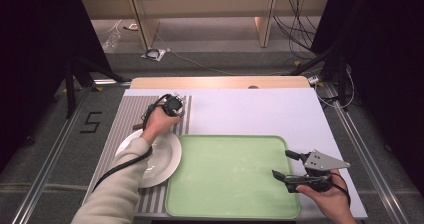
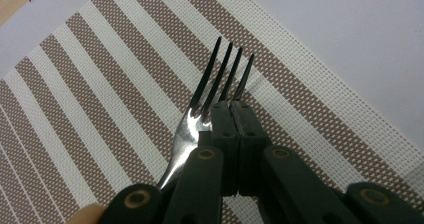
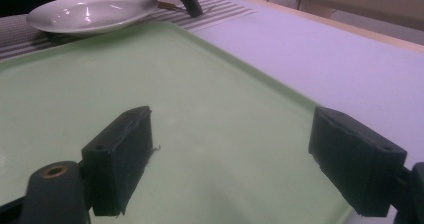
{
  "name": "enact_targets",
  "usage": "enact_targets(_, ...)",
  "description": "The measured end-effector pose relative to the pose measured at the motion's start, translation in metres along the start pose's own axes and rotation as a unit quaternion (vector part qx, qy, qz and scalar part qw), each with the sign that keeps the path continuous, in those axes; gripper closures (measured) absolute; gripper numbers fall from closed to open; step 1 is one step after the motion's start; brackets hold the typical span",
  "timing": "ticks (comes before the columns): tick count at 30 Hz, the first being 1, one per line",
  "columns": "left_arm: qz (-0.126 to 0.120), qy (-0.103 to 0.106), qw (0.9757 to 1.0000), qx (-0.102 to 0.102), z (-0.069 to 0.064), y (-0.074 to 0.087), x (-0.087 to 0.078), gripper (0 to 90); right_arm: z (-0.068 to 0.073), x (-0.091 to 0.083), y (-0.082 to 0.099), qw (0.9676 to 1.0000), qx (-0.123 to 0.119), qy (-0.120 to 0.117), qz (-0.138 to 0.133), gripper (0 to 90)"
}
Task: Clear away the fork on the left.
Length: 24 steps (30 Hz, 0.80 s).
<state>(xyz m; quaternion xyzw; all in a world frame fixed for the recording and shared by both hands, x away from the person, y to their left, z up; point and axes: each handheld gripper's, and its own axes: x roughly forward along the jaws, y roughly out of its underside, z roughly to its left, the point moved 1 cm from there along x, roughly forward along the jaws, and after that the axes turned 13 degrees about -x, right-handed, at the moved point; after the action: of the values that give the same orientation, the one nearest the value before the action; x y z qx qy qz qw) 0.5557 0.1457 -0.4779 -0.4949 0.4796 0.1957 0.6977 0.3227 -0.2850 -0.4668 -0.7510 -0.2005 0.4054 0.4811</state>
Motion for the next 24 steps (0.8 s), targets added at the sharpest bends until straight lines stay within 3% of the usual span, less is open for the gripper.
enact_targets(2, -0.012, 0.009, 0.9998, -0.016, 0.008, -0.003, -0.005, 84.0, 0.0, 0.0, 0.0, 1.0, 0.0, 0.001, 0.0, 18.8)
enact_targets(5, -0.025, 0.001, 0.9994, -0.021, 0.02, -0.003, -0.018, 79.5, 0.0, 0.0, 0.0, 1.0, 0.001, 0.001, -0.006, 18.7)
enact_targets(12, -0.001, -0.025, 0.9995, 0.022, 0.043, 0.017, -0.029, 59.6, -0.001, 0.0, 0.0, 1.0, 0.003, -0.001, -0.006, 18.8)
enact_targets(16, 0.013, -0.02, 0.9992, 0.032, 0.05, 0.026, -0.028, 57.1, -0.001, -0.001, -0.001, 1.0, 0.001, 0.002, -0.002, 18.8)
enact_targets(20, 0.016, -0.015, 0.9991, 0.037, 0.055, 0.033, -0.027, 61.0, -0.001, 0.0, 0.0, 1.0, 0.008, 0.001, -0.004, 18.8)
enact_targets(24, 0.027, -0.022, 0.9984, 0.044, 0.059, 0.035, -0.023, 60.6, -0.001, 0.0, 0.0, 1.0, 0.008, 0.001, -0.003, 18.8)
